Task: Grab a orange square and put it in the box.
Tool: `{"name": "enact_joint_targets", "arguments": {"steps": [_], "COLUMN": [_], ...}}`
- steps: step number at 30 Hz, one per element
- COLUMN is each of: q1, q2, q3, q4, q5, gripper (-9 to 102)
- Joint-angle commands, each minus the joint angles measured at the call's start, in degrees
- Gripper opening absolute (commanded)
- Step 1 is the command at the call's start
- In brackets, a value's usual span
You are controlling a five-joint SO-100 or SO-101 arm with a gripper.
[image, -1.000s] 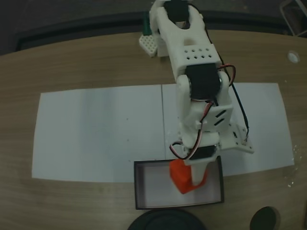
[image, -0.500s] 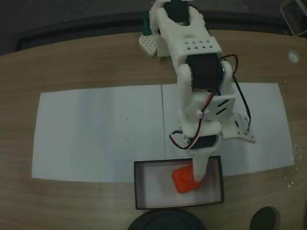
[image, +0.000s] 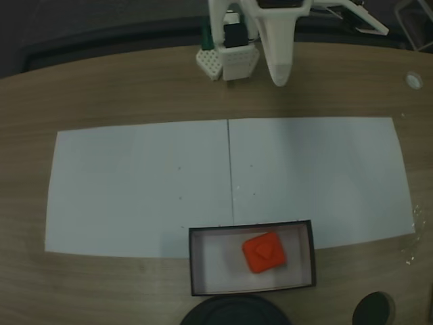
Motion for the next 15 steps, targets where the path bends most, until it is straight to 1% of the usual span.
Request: {"name": "enact_joint_targets", "arguments": {"steps": [1, 3, 10, 15], "q1": [-0.26, -0.18, 0.35, 0.44], "q2": [16.96, 25.93, 54.58, 71.19], "q3": [12.22, 21.71, 56.43, 72.95], "q4": [-0.44, -1.58, -12.22, -19.86], "q5": [0.18, 0.18, 0.18, 0.18], "gripper": [0, 0, 0, 0]}}
